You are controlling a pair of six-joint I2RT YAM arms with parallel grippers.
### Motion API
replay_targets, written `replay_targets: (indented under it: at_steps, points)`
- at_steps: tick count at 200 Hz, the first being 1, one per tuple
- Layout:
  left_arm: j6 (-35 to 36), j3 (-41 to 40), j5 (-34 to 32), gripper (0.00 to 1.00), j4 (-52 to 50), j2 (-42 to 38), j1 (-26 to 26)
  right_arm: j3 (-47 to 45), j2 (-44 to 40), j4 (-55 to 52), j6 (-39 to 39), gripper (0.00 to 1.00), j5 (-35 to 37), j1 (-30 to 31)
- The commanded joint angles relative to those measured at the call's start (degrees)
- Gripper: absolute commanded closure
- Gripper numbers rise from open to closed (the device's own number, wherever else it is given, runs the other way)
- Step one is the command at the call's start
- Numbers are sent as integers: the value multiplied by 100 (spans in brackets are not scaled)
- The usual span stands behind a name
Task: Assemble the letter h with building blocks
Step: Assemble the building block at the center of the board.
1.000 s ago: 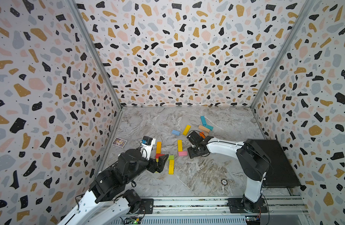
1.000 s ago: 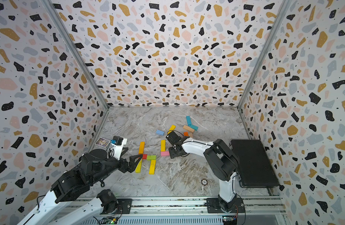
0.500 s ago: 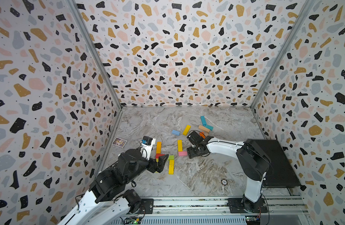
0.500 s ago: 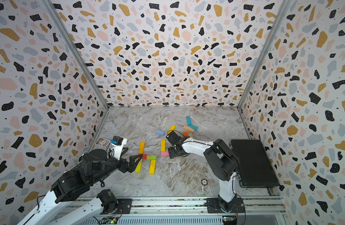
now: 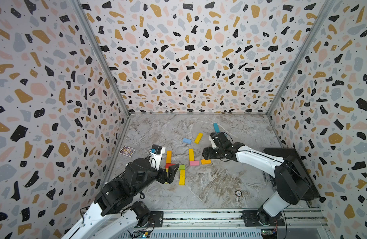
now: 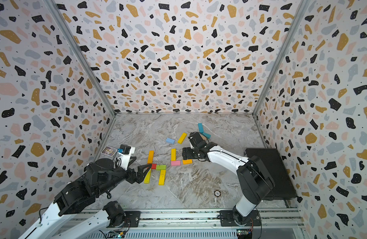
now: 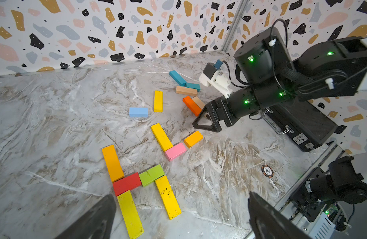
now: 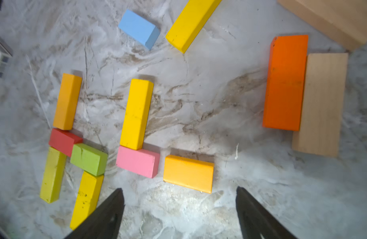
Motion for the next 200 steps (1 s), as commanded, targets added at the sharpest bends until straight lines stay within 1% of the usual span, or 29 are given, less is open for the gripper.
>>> replay_targets:
  at_steps: [1, 23, 71, 124, 200]
  points:
    - [101, -15, -99, 1, 141, -43, 26, -232, 350, 364, 334, 15, -965, -204]
    - [92, -15, -105, 1, 130, -57, 26, -209, 557, 417, 311, 18, -1058, -254]
    - [110, -25, -115, 1, 145, -58, 34, -300, 646, 400, 259, 20, -1068, -263]
    - [106, -20, -94, 1, 164, -6, 27, -284, 818, 537, 214, 22, -1339, -245]
    - [111, -33, -68, 1, 180, 1, 26, -277, 793, 505, 209, 23, -1338, -158]
